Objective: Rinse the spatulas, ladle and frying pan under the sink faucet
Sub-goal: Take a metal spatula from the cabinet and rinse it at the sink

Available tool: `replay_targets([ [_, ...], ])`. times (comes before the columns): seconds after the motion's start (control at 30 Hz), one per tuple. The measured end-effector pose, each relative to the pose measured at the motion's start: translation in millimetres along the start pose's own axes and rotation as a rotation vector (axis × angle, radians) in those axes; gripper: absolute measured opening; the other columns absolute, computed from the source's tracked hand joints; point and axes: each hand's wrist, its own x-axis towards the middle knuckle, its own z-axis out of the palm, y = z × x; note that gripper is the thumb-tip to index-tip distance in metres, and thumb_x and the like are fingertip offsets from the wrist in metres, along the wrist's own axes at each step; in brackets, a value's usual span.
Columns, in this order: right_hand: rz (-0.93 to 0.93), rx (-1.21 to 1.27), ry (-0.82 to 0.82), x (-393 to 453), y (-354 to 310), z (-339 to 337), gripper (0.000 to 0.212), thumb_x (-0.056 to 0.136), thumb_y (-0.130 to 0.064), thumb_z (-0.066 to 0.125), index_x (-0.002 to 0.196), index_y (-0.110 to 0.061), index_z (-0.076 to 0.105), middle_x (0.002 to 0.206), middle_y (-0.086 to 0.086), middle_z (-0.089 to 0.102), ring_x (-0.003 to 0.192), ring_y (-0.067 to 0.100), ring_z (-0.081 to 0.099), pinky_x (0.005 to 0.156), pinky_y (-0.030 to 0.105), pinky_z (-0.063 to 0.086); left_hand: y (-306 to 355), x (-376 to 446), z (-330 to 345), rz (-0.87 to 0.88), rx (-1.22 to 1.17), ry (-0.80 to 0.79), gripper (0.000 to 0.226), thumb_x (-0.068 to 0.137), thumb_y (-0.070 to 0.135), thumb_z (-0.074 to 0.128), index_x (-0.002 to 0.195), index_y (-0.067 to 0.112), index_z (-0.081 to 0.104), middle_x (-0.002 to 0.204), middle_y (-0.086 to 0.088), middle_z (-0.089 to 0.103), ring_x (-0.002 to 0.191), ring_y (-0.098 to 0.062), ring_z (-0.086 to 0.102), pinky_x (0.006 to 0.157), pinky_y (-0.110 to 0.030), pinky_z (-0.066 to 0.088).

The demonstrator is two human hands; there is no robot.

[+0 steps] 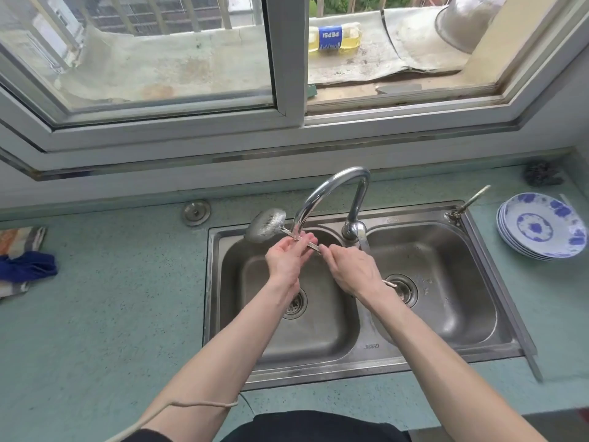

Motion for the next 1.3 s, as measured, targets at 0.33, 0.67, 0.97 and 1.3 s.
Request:
replay_targets([
  [0.33,0.063,0.04,0.024,-23,27,-6,0.053,0.108,-0.057,0.029,0.078,-0.019,0.052,0.089,0.013,0.072,0.093,0.044,0.066,0.074,0.043,0.049,7,4,-8,-0.107,-0.222,0.086,0.027,0.086,-0.006,0.074,0.112,-0.01,0.066,0.104,-0.023,0.075,0.094,-0.027,0.074,0.083,-0.035,0.063],
  [0.67,0.061,0.064,0.057,-40,47,7,0.055,0.106,-0.056,0.033,0.078,-0.012,0.05,0.078,0.012,0.07,0.086,0.047,0.062,0.064,0.042,0.041,6,0,-23,-0.229,-0.347,0.026,0.009,0.093,0.006,0.071,0.099,0.001,0.074,0.091,-0.012,0.078,0.076,-0.016,0.076,0.075,-0.026,0.063],
  [0.97,0.074,0.205,0.066,-50,66,11,0.056,0.104,-0.059,0.034,0.069,-0.015,0.041,0.059,0.0,0.054,0.07,0.041,0.056,0.059,0.041,0.04,7,10,-24,-0.28,-0.366,0.145,0.039,0.109,0.034,0.045,0.129,0.002,0.057,0.1,-0.02,0.073,0.073,-0.026,0.076,0.053,-0.032,0.061],
  [1.3,-0.006,0.155,0.118,-55,76,10,0.06,0.099,-0.071,0.02,0.076,-0.019,0.038,0.056,0.0,0.053,0.066,0.04,0.053,0.058,0.044,0.051,10,19,-32,-0.264,-0.195,0.196,0.044,0.083,0.036,0.083,0.114,0.007,0.074,0.109,-0.01,0.078,0.097,-0.024,0.076,0.066,-0.033,0.063],
])
